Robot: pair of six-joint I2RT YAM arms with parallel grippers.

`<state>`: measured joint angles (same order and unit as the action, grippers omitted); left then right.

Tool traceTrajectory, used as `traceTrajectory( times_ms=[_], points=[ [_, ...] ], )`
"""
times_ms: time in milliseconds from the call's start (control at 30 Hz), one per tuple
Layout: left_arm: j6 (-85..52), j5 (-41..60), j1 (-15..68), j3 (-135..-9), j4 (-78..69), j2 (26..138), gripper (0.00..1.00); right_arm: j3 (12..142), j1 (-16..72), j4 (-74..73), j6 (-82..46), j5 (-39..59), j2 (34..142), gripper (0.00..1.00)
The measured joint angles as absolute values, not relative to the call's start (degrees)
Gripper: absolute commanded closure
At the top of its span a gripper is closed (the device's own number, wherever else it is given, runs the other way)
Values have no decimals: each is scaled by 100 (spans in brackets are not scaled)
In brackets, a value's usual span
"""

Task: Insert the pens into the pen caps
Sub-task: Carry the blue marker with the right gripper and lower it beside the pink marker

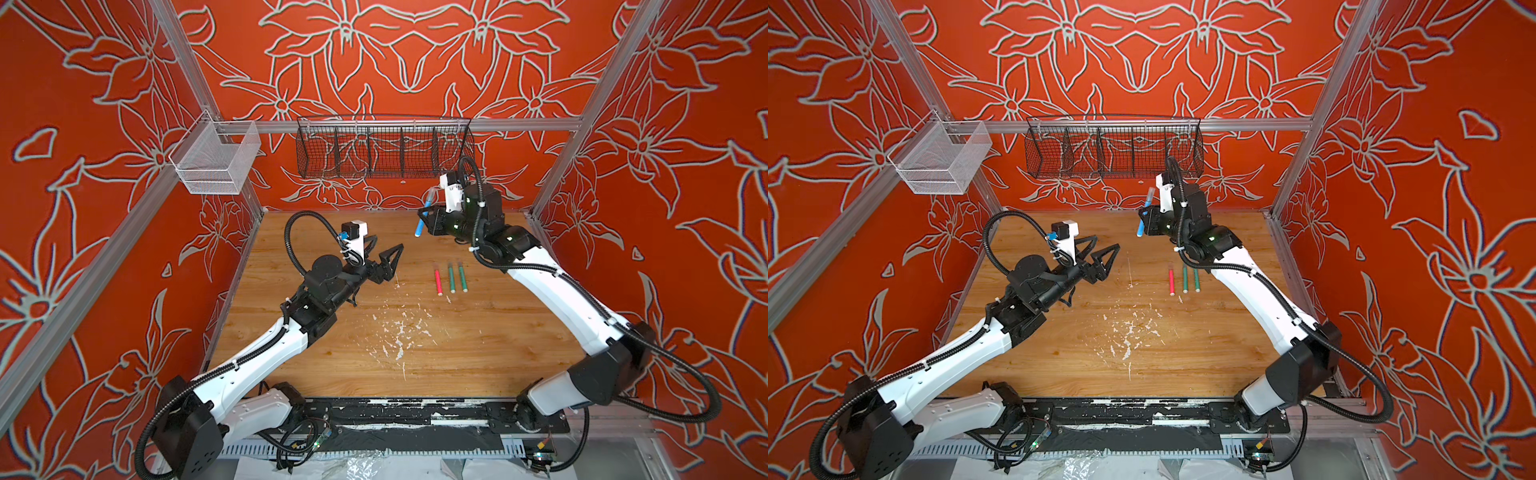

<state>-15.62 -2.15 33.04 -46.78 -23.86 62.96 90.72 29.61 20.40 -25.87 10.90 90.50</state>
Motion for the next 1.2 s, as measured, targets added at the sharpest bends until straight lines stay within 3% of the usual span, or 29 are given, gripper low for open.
traceTrajectory(
  times_ms=[200,433,967,1200],
  points=[
    [-1726,-1533,3304,-4801,-1664,6383,13,9126,2945,2980,-2379,1028,10447,100],
    [-1804,-2040,3304,-4984,-1251,6510,13,9454,2917,3791,-2263,869,11695,100],
    [-1815,-2163,3304,-4984,-1201,6595,13,9548,2917,4018,-2383,233,12123,99],
    [-1852,-2147,3304,-4984,-1199,6608,13,9406,2917,3994,-2502,82,12171,94]
  ],
)
